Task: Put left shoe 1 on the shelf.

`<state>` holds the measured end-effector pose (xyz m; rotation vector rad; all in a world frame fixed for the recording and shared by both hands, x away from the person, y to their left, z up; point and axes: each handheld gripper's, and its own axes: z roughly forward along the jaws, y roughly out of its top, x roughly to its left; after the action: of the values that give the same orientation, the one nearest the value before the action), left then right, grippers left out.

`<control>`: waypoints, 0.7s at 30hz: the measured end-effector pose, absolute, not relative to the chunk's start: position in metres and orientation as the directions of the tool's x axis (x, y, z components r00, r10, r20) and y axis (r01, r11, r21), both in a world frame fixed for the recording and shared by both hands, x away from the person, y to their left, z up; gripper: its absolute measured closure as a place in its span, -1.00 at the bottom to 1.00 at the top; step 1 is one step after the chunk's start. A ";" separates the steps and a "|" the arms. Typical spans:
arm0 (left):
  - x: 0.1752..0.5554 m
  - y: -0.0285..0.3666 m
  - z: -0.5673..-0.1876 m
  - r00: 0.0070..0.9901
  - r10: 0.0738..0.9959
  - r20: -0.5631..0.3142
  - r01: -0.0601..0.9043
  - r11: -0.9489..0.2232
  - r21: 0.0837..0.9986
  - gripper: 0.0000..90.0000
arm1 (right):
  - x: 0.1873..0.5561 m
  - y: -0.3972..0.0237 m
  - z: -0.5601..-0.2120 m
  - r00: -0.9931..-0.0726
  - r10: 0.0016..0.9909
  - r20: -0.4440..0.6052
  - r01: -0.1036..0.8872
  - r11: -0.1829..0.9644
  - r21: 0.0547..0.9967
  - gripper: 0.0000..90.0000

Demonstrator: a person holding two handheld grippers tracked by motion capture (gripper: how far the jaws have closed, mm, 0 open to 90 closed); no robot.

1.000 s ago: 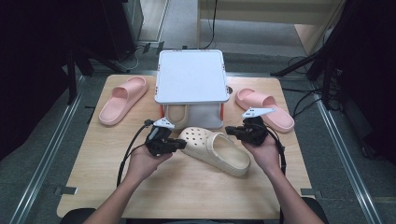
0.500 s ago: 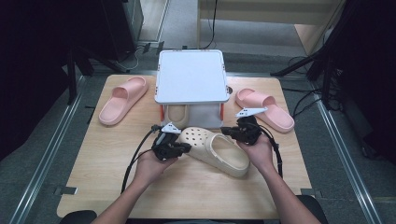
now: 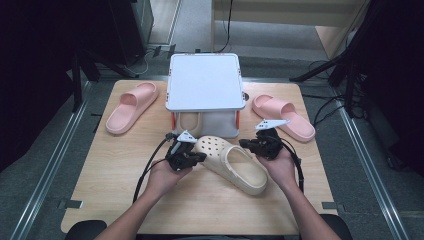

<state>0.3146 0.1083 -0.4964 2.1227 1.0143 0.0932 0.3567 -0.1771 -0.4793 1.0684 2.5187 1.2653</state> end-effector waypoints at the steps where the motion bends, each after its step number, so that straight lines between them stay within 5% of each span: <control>1: 0.316 0.108 -0.497 0.684 0.684 -0.253 0.637 -0.391 0.664 0.98 | 0.356 -0.178 -0.479 -0.740 0.646 0.190 0.537 0.397 0.744 1.00; 21: 0.343 0.108 -0.496 0.708 0.656 -0.261 0.625 -0.411 0.664 0.96 | 0.318 -0.172 -0.480 -0.708 0.674 0.209 0.575 0.378 0.726 1.00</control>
<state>0.3430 0.1081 -0.4963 2.1374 0.9708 0.0513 0.3178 -0.1715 -0.4803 1.1412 2.5047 1.2430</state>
